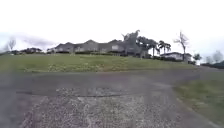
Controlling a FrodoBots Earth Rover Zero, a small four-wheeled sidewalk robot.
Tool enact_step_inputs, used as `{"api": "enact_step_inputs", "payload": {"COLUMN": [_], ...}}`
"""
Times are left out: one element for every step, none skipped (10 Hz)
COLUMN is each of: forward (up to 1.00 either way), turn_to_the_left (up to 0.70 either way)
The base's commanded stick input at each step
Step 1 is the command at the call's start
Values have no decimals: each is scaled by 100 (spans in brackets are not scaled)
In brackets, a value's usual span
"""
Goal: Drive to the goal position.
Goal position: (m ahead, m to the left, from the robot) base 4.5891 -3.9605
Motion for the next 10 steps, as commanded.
{"api": "enact_step_inputs", "payload": {"forward": [70,70,70,70,70,70,70,70,70,70], "turn_to_the_left": [-35,-35,-35,-35,-35,-35,-35,-35,-35,-35]}}
